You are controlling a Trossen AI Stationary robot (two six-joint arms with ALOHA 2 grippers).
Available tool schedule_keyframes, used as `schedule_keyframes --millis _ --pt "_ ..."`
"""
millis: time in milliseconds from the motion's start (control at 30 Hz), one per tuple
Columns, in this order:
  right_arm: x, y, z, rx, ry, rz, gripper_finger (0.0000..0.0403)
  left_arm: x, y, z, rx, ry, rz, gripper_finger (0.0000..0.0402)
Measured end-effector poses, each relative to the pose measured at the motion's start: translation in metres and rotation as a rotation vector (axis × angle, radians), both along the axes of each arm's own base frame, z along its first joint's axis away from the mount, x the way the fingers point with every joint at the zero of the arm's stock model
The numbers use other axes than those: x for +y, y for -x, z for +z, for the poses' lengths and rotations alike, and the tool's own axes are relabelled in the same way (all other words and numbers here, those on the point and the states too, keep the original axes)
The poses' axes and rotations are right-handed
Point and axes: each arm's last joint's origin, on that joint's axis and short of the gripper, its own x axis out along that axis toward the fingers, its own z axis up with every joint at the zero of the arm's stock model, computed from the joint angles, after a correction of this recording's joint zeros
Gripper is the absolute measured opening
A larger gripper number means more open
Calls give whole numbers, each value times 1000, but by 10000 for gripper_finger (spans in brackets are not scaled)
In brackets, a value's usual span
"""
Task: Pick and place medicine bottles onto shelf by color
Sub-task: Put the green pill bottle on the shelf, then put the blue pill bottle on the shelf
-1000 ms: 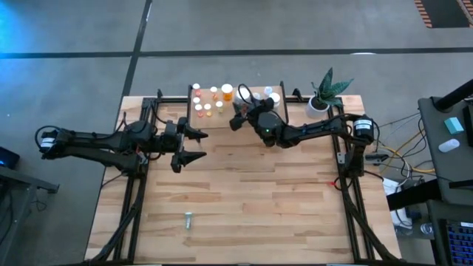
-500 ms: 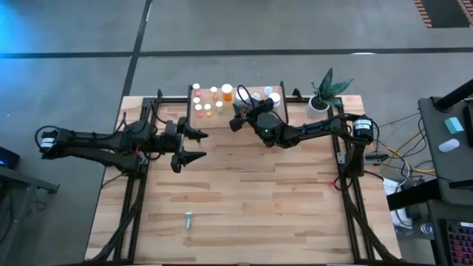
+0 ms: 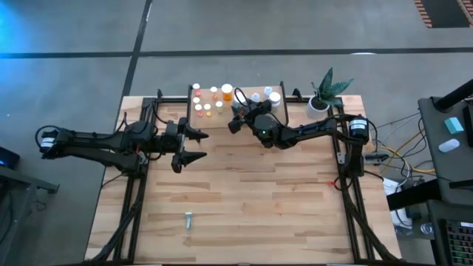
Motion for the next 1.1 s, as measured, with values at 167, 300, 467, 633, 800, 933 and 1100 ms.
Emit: schedule_keyframes --millis 167,300,467,633,800,933,1100 --pt "0 0 0 1 0 2 324 0 0 0 -2 0 0 316" --pt "1 0 2 0 0 15 356 0 0 0 1 0 0 316" --pt "7 1 9 1 8 36 369 0 0 0 0 0 0 316" --pt "20 4 26 -16 34 66 370 0 0 0 -1 0 1 316" --pt "34 10 41 19 42 73 370 0 1 2 -7 1 1 316" --pt "43 17 52 48 29 90 370 0 1 2 -8 6 -6 316" --pt "68 29 65 97 14 152 370 -8 -1 -6 74 25 -67 316"
